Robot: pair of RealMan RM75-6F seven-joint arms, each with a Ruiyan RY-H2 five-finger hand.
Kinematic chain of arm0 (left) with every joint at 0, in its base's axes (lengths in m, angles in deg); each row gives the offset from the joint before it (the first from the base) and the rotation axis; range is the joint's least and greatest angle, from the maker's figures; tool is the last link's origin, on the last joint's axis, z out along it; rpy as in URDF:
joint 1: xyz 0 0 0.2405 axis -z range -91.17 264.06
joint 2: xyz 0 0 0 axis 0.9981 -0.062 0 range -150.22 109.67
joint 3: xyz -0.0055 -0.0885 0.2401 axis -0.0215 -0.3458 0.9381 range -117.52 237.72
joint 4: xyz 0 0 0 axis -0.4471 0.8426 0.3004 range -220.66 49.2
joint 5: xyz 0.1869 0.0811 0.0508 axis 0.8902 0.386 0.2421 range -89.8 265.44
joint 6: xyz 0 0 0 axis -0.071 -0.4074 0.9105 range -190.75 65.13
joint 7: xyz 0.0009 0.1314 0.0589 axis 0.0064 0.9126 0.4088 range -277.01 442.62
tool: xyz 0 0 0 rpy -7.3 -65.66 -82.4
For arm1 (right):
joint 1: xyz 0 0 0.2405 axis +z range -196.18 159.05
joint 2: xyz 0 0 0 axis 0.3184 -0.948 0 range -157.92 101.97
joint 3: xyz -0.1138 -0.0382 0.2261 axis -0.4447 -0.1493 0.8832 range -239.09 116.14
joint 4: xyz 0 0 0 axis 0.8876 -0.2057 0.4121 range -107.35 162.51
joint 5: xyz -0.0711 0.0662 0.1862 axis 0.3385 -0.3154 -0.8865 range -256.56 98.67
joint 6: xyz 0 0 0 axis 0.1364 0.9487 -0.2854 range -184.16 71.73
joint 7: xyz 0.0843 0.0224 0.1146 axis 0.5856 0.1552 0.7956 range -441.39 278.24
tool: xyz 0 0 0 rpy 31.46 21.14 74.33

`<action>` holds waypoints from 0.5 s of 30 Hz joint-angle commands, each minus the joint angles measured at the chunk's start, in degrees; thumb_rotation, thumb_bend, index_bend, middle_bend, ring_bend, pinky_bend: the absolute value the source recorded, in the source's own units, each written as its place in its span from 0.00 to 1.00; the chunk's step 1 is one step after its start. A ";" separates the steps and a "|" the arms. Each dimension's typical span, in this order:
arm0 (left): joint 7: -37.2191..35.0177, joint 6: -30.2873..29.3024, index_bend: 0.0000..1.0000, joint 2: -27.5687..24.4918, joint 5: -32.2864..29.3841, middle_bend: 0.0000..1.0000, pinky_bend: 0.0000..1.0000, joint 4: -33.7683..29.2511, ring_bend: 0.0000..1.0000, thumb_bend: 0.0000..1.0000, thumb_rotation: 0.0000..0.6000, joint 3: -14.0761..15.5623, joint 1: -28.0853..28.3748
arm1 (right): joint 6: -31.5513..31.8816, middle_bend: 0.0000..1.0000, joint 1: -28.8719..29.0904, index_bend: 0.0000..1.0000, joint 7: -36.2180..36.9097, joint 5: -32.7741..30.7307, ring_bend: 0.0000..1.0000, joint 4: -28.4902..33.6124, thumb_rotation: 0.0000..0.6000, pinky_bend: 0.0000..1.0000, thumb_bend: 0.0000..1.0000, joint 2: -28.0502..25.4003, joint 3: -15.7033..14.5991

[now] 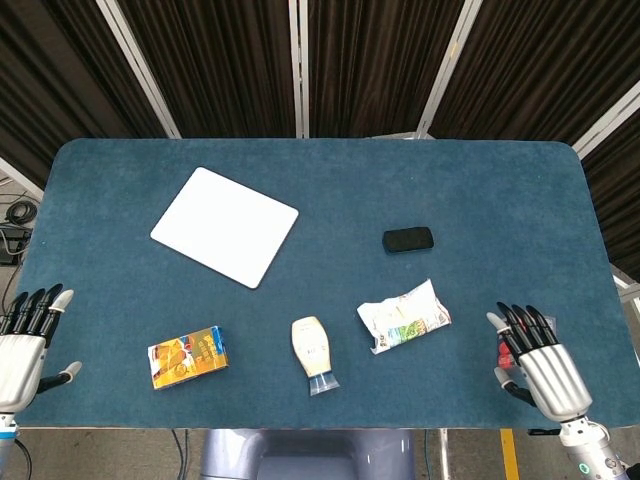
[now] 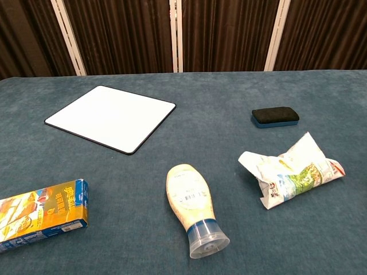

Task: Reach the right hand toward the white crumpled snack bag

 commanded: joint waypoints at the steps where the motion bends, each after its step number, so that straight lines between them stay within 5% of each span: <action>1: 0.01 0.07 0.00 -0.02 -0.03 0.00 0.00 -0.07 0.00 0.12 1.00 0.00 0.03 | -0.20 0.02 0.29 0.00 0.61 0.18 0.03 0.17 1.00 0.10 0.24 -0.13 0.00; 3: -0.05 0.03 0.00 -0.04 -0.08 0.00 0.00 -0.10 0.00 0.12 1.00 -0.07 0.03 | 0.07 0.20 0.74 0.00 1.37 0.41 0.23 0.51 1.00 0.33 0.24 -0.02 0.46; 5: -0.21 -0.08 0.00 -0.11 -0.18 0.00 0.00 -0.15 0.00 0.12 1.00 -0.15 -0.02 | -1.94 0.55 2.45 0.00 2.10 0.55 0.59 1.81 1.00 0.58 0.24 0.68 0.99; 8: -0.38 -0.18 0.00 -0.17 -0.17 0.00 0.00 -0.14 0.00 0.12 1.00 -0.20 -0.04 | -6.45 0.83 4.63 0.00 0.29 -0.43 0.86 4.52 1.00 0.78 0.28 0.81 1.32; 15: -0.97 -0.11 0.00 -0.37 -0.25 0.00 0.00 -0.06 0.00 0.12 1.00 -0.26 0.00 | -19.04 0.99 9.21 0.00 -9.15 -7.57 1.00 11.45 1.00 0.94 0.57 2.90 2.86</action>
